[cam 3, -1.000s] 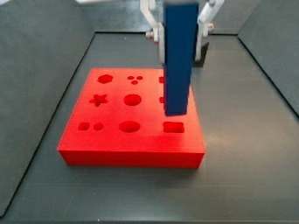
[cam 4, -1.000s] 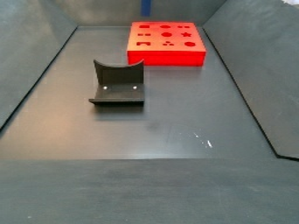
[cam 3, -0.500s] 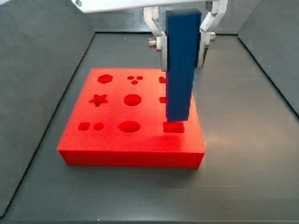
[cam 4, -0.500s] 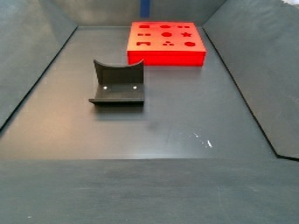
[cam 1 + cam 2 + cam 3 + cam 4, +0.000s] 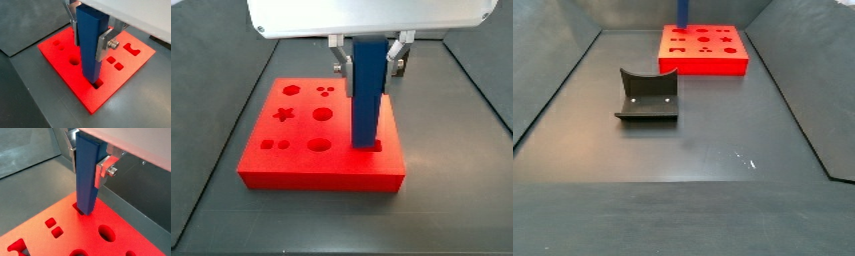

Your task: Insert the rectangle object.

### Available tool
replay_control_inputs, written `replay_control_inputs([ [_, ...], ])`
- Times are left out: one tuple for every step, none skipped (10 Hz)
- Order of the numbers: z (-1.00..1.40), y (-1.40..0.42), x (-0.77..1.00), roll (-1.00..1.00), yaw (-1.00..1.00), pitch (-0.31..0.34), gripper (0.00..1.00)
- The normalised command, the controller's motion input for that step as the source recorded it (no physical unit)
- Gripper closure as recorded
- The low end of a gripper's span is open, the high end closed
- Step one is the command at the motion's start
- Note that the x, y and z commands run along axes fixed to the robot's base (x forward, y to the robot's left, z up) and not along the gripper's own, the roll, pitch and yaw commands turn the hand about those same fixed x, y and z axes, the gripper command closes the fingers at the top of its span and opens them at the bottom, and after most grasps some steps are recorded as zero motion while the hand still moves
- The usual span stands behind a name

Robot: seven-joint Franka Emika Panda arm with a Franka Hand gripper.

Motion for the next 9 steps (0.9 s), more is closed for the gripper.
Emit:
replay_control_inputs([
  [-0.17, 0.0, 0.34, 0.0, 0.0, 0.0, 1.0],
  [-0.18, 0.08, 0.13, 0.0, 0.0, 0.0, 1.0],
  [-0.14, 0.09, 0.0, 0.0, 0.0, -0.003, 1.0],
  [-0.11, 0.07, 0.0, 0.0, 0.0, 0.0, 1.0],
  [-0.1, 0.03, 0.0, 0.0, 0.0, -0.006, 1.0],
  [-0.69, 0.08, 0.0, 0.13, 0.0, -0.139, 1.0],
  [-0.65, 0.03, 0.0, 0.09, 0.0, -0.267, 1.0],
  [-0.57, 0.04, 0.0, 0.08, 0.0, -0.304, 1.0],
  [-0.56, 0.08, 0.0, 0.09, 0.0, -0.3, 1.0],
])
